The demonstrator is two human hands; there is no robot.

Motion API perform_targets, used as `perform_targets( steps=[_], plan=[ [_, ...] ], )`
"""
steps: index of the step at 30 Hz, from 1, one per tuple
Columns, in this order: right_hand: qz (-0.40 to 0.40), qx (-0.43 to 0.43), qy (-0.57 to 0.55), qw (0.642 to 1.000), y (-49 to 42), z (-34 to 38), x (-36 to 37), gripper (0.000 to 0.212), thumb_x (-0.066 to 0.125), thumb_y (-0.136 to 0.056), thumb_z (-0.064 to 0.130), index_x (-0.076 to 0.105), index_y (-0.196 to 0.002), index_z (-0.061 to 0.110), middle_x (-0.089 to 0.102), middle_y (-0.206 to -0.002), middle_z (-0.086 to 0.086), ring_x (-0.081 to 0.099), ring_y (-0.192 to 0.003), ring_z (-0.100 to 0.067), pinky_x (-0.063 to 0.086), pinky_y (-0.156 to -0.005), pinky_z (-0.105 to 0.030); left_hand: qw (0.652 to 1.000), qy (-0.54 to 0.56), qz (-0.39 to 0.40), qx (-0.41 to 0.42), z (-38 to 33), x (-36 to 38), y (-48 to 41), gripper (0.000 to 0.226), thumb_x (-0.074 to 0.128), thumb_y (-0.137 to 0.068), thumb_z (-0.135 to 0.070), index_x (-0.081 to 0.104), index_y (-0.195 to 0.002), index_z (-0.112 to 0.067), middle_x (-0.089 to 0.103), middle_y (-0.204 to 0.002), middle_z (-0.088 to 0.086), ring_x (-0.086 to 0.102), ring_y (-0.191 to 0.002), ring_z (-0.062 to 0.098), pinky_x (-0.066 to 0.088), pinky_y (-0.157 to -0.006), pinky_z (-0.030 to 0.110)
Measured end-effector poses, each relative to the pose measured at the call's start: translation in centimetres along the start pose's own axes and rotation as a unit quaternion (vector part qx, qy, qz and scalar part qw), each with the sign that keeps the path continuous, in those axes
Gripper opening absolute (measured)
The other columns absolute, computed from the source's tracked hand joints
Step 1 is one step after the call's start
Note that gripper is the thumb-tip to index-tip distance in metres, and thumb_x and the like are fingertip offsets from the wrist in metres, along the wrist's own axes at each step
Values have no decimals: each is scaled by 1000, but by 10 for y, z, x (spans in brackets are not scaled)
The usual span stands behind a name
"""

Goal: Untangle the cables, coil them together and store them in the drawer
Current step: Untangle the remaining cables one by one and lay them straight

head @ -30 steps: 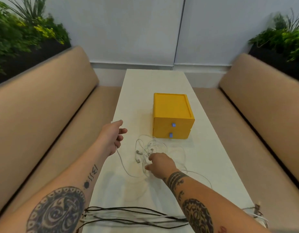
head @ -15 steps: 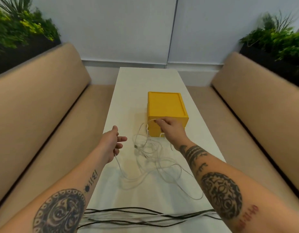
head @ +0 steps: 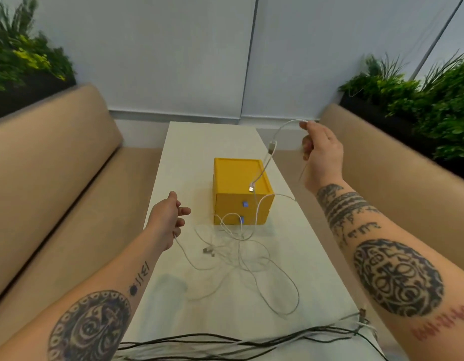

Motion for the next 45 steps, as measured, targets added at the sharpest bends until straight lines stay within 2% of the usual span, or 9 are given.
perform_targets(
  steps=[12,17,21,24,26,28,33,40,45],
  plan=[
    [18,197,291,936,46,-120,-80,19,65,-93,26,73,-98,9,66,-82,-1,59,-76,-14,47,-68,-32,997,16,-51,49,-13,-13,3,29,42,-98,-44,50,-87,-19,59,-79,0,30,-51,13,22,-45,26],
    [182,280,473,816,68,-176,-95,30,53,-96,19,69,-111,-1,67,-115,-23,61,-102,-38,50,-98,-48,997,-1,-63,55,-9,-19,5,26,41,-97,-41,50,-88,-18,54,-77,-1,29,-51,14,21,-45,26],
    [170,150,624,748,80,-182,-79,47,48,-99,31,46,-143,17,46,-145,-8,43,-130,-33,35,-106,-48,996,-16,-61,64,-5,-18,6,28,43,-97,-41,55,-92,-16,52,-77,-1,30,-53,14,23,-48,27],
    [217,-192,623,727,101,-164,-29,46,64,-83,12,60,-127,26,56,-128,0,50,-113,-28,38,-89,-47,996,-29,-59,65,1,-18,4,32,47,-97,-45,60,-92,-16,51,-77,-2,33,-54,14,24,-47,27],
    [364,-289,568,680,125,-171,6,34,64,-80,10,71,-110,25,67,-109,2,58,-98,-26,44,-79,-41,996,-34,-54,67,6,-17,1,32,50,-97,-46,63,-92,-16,50,-76,-2,33,-53,14,24,-46,26],
    [462,-183,583,643,140,-195,23,30,54,-90,16,70,-114,20,68,-108,-3,59,-99,-26,48,-83,-39,995,-41,-45,73,11,-15,-1,33,52,-98,-46,65,-95,-16,48,-75,-3,33,-53,13,24,-46,25],
    [411,2,728,548,156,-264,-7,24,46,-97,23,57,-116,14,62,-115,-6,56,-109,-28,35,-98,-41,994,-60,-41,79,18,-17,-3,34,54,-98,-47,66,-96,-16,45,-71,-4,31,-51,11,21,-44,24],
    [419,-7,660,623,145,-262,-9,19,45,-100,24,53,-114,16,63,-111,-4,62,-101,-26,40,-88,-34,995,-69,-23,73,22,-7,0,35,52,-99,-47,67,-100,-15,47,-71,-4,33,-51,10,22,-43,22],
    [369,74,513,771,106,-206,13,18,53,-97,32,66,-97,19,67,-92,-5,62,-86,-26,47,-70,-34,995,-62,3,72,13,11,7,36,48,-100,-48,62,-93,-17,48,-70,-5,34,-49,9,23,-41,22]
  ],
)
Point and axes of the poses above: each hand's wrist, its own y-axis away from the middle knuckle, its own x-axis out of the palm, z = x × y, the point moved 5 cm from there along -y, towards the middle knuckle
